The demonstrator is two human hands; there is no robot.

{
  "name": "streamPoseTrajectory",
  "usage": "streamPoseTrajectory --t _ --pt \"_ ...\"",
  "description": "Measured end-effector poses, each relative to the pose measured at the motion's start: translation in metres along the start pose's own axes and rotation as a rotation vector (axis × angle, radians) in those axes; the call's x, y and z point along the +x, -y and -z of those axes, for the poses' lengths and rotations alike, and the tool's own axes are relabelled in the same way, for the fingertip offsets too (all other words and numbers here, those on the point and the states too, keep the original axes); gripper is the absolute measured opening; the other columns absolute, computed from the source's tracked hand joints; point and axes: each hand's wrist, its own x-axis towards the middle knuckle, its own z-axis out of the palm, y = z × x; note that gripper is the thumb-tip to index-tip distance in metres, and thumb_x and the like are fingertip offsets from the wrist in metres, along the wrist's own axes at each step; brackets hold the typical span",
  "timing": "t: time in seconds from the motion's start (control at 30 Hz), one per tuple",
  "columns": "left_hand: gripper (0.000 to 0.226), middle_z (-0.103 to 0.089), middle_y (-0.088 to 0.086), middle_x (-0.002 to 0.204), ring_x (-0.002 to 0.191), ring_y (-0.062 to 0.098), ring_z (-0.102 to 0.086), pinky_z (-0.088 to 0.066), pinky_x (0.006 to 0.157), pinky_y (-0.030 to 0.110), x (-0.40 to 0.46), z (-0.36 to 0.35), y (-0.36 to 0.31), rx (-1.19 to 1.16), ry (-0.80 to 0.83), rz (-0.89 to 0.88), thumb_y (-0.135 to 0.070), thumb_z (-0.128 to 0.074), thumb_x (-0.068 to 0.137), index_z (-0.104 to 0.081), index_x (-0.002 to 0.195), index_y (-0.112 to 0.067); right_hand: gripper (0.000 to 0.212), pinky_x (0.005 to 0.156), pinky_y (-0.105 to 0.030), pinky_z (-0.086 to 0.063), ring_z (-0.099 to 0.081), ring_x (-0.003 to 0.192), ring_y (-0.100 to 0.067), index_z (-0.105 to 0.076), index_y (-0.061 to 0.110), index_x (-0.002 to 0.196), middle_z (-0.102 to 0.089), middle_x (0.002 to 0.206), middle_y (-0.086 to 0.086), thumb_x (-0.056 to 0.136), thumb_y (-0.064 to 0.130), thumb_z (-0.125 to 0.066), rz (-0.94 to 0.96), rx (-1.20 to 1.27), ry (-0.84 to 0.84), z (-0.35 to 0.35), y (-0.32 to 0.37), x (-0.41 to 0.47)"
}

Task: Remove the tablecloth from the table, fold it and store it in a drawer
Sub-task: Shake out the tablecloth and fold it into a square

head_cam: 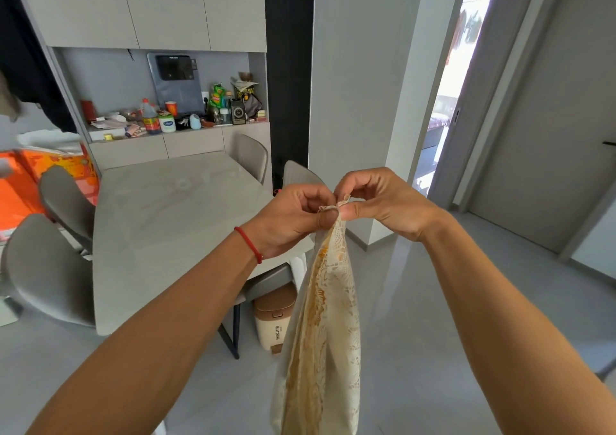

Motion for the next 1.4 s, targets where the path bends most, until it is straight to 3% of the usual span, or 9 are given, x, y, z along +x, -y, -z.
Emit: streamPoseTrajectory --t 0.23,0.3,0.5,0.73,0.87,0.97,1.1,1.2,1.4 --pt "0.017 -0.071 0.020 0.101 0.103 0.040 -0.070 -0.059 0.089 0.048 -0.007 0.001 0.006 0.055 0.004 0.076 -0.024 -0.078 0.075 -0.074 0.085 -0.011 0.028 0.079 -0.024 -0.053 -0.057 0.084 -0.009 -0.066 0.026 0.091 -0.063 0.090 0.003 0.077 0.020 -0.089 -0.116 -0.158 0.044 0.002 0.005 0.003" --pt "0.013 -0.073 0.018 0.095 0.096 0.035 -0.073 -0.061 0.084 0.042 -0.010 0.000 0.010 0.068 -0.019 0.083 -0.023 -0.076 0.078 -0.075 0.085 -0.013 0.032 0.076 -0.023 -0.052 -0.053 0.082 -0.009 -0.061 0.025 0.090 -0.059 0.090 0.003 0.077 0.021 -0.090 -0.151 -0.199 0.012 0.000 0.005 0.001" --pt "0.017 -0.077 0.001 0.077 0.078 0.014 -0.073 -0.061 0.075 0.028 -0.003 0.009 0.020 0.259 -0.423 0.054 -0.029 -0.084 0.071 -0.082 0.082 -0.017 0.025 0.063 -0.029 -0.048 -0.051 0.068 -0.020 -0.059 0.011 0.086 -0.058 0.079 -0.011 0.091 0.029 -0.077 -0.168 -0.179 -0.281 -0.023 -0.010 -0.010" --pt "0.019 -0.078 -0.002 0.082 0.085 0.013 -0.074 -0.063 0.083 0.031 0.011 0.041 0.005 0.329 -0.803 0.073 -0.022 -0.089 0.076 -0.082 0.092 -0.013 0.009 0.070 -0.029 -0.059 -0.068 0.075 -0.010 -0.062 0.031 0.098 -0.069 0.089 0.014 0.095 0.034 -0.070 -0.187 -0.160 -0.183 -0.057 -0.051 -0.068" --pt "0.023 -0.078 -0.001 0.086 0.087 0.015 -0.073 -0.060 0.075 0.026 0.017 0.050 -0.014 0.357 -0.848 0.048 -0.028 -0.089 0.075 -0.082 0.093 -0.016 0.021 0.087 -0.038 -0.062 -0.071 0.103 -0.016 -0.051 0.031 0.118 -0.064 0.121 0.009 0.101 0.020 -0.058 -0.205 -0.074 -0.124 -0.072 -0.072 -0.088" --pt "0.016 -0.078 -0.006 0.080 0.080 0.009 -0.074 -0.058 0.069 0.019 0.019 0.055 -0.027 0.382 -0.849 -0.001 -0.026 -0.091 0.073 -0.082 0.086 -0.022 0.034 0.089 -0.026 -0.058 -0.064 0.117 -0.008 -0.039 0.032 0.129 -0.049 0.140 0.015 0.102 0.013 -0.044 -0.155 -0.103 -0.098 -0.084 -0.080 -0.093" --pt "0.012 -0.079 -0.007 0.081 0.082 0.009 -0.075 -0.058 0.072 0.017 0.015 0.062 -0.040 0.413 -0.831 -0.074 -0.026 -0.091 0.073 -0.081 0.073 -0.034 0.036 0.069 -0.010 -0.050 -0.054 0.114 0.003 -0.037 0.039 0.127 -0.042 0.136 0.026 0.102 0.013 -0.034 -0.093 -0.305 -0.156 -0.086 -0.089 -0.092" --pt "0.014 -0.080 -0.007 0.085 0.087 0.012 -0.076 -0.060 0.077 0.023 0.010 0.073 -0.049 0.437 -0.837 -0.102 -0.026 -0.090 0.073 -0.082 0.074 -0.037 0.033 0.072 -0.010 -0.051 -0.053 0.112 0.004 -0.034 0.040 0.130 -0.038 0.135 0.039 0.104 0.020 -0.038 -0.059 -0.342 -0.183 -0.081 -0.094 -0.089" --pt "0.013 -0.080 -0.004 0.087 0.088 0.014 -0.076 -0.059 0.079 0.023 -0.006 0.087 -0.053 0.423 -0.844 -0.111 -0.023 -0.091 0.073 -0.082 0.078 -0.031 0.048 0.072 -0.004 -0.050 -0.047 0.116 -0.011 -0.028 0.051 0.137 -0.040 0.148 0.015 0.099 0.038 -0.053 -0.075 -0.451 -0.109 -0.083 -0.100 -0.075"
